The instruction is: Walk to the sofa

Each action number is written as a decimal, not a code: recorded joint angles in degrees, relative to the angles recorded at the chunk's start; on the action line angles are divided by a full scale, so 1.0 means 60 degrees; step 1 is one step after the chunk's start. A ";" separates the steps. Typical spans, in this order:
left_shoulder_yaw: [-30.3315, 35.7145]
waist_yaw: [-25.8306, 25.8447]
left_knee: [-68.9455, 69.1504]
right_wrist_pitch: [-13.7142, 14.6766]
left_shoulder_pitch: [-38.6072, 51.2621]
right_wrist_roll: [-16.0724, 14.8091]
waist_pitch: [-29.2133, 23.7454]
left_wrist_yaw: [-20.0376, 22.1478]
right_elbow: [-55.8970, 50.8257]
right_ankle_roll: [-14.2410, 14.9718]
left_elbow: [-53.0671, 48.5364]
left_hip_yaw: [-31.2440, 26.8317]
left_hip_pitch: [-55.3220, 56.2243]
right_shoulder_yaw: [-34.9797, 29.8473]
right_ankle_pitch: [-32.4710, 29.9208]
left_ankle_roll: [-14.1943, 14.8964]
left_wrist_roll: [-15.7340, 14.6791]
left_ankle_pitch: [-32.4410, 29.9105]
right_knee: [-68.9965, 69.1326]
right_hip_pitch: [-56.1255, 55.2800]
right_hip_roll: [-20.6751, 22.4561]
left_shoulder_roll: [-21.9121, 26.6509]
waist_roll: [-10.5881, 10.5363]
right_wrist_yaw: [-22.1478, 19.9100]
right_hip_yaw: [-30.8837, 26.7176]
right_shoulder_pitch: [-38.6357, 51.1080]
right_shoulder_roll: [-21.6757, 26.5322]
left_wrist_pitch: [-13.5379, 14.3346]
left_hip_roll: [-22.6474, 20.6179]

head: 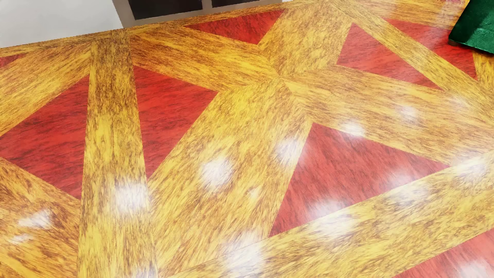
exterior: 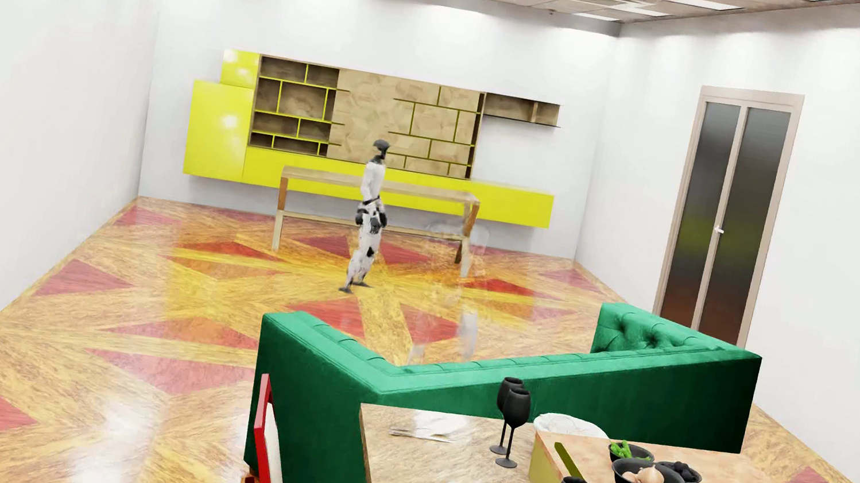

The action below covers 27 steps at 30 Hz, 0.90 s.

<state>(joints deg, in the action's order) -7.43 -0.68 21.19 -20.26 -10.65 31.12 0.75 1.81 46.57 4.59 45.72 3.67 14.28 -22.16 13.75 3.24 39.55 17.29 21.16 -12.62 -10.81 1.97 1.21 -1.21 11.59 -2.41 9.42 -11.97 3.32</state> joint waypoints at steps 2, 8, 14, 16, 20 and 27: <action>-0.0099 -0.0050 0.0058 0.0263 0.0069 -0.0237 -0.0005 0.0125 -0.0363 0.0001 -0.0261 0.0090 -0.0033 0.0097 0.0068 -0.0019 -0.0081 0.0091 0.0076 -0.0029 0.0035 0.0035 -0.0025 -0.0339 -0.0126 0.0238 0.0052 0.0132 0.0037; -0.0044 -0.0161 0.0486 0.0395 0.0190 -0.0261 -0.0059 0.0242 -0.0862 0.0131 -0.0894 0.0407 -0.0009 -0.0012 0.0883 -0.0064 -0.0179 0.0960 0.0751 -0.0237 -0.0057 0.0047 -0.0080 -0.0555 -0.0379 0.0363 0.0308 0.0396 0.0096; -0.0005 -0.0234 0.0447 -0.0160 -0.0136 -0.0227 -0.0026 0.0228 0.0190 0.0123 -0.1502 0.1393 -0.0417 -0.0285 0.1330 0.0290 -0.0512 0.1387 0.2455 -0.1208 -0.0048 -0.0111 -0.0031 0.0130 -0.1055 0.0212 0.0598 0.0447 0.0381; 0.0224 -0.0204 0.0452 -0.0115 -0.0238 -0.0294 -0.0093 0.0423 0.0168 0.0471 -0.1643 0.1998 -0.0595 -0.0201 0.1002 0.0383 -0.0302 0.1331 0.4129 -0.2247 -0.0252 -0.0049 0.0079 0.0059 -0.0860 0.0045 0.0695 0.0411 0.0585; 0.1497 0.0030 -0.0103 0.0091 0.0222 -0.0352 -0.0126 -0.0140 -0.0495 0.0009 -0.1233 0.3260 -0.1336 0.0336 0.0708 0.1128 0.0420 0.1346 0.5797 -0.4184 -0.1438 0.0378 0.0151 -0.0228 0.0793 -0.0735 0.0797 0.0516 0.1040; 0.0460 0.0558 -0.0158 0.0855 0.0245 0.1049 -0.0173 0.0304 -0.3365 -0.2034 -0.2562 0.4542 -0.2891 0.2190 0.0423 0.1830 -0.0962 0.0250 0.4631 -0.6709 -0.2155 0.0615 0.0087 -0.0632 0.1345 -0.1872 0.1160 0.0981 0.1500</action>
<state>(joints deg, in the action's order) -4.67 2.67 20.25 -15.13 -9.18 37.42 -0.28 3.63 26.38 -7.62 30.35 30.92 -3.06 -9.02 16.29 14.22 33.78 18.79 48.94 -52.88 -23.74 5.66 1.73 -5.00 19.65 -13.64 16.38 -6.08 12.32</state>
